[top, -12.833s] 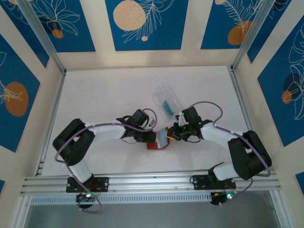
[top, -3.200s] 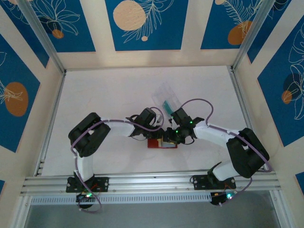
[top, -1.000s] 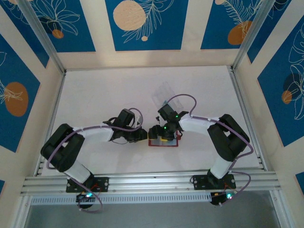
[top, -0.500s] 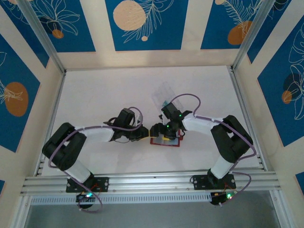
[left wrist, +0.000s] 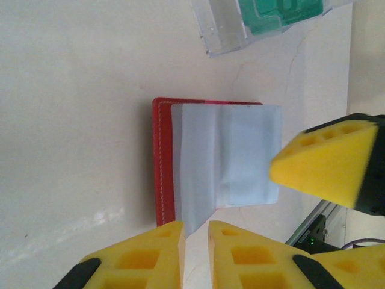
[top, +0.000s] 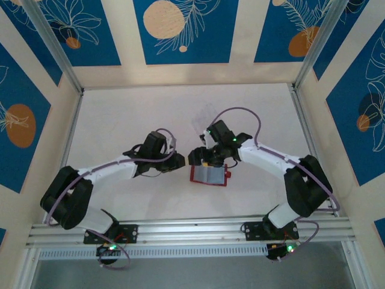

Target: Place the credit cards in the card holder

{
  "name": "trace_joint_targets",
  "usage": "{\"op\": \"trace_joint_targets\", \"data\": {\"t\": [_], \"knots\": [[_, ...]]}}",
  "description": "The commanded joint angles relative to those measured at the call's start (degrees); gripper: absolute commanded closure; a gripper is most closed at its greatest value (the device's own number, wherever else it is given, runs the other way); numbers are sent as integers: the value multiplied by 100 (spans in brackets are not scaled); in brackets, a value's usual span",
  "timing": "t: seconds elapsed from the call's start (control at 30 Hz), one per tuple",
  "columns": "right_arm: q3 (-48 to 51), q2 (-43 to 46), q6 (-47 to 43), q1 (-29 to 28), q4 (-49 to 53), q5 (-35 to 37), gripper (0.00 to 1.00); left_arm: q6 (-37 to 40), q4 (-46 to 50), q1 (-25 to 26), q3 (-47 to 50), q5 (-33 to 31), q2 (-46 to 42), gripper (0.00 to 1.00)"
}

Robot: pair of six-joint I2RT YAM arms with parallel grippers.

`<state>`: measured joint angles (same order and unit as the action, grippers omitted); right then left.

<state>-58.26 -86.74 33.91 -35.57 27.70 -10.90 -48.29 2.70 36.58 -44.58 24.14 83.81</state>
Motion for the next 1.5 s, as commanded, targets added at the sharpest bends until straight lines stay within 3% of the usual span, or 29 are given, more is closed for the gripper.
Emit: {"op": "trace_joint_targets", "data": {"t": [0.0, 0.23, 0.47, 0.9, 1.47], "knots": [[-242, 319, -291, 259, 761, 507, 31, 291, 186, 209, -556, 228, 406, 82], [-955, 257, -667, 949, 1401, 1120, 47, 282, -166, 516, -1229, 543, 1528, 82], [-1760, -455, -984, 1235, 1549, 1418, 48, 360, -249, 616, -1382, 625, 2197, 83], [-3126, -1868, -1476, 1274, 1889, 1863, 49, 309, -705, 617, -387, 454, 2132, 83], [-3525, -2684, -1737, 1044, 2014, 2315, 52, 237, -762, 620, -193, 362, 1927, 83]]}}
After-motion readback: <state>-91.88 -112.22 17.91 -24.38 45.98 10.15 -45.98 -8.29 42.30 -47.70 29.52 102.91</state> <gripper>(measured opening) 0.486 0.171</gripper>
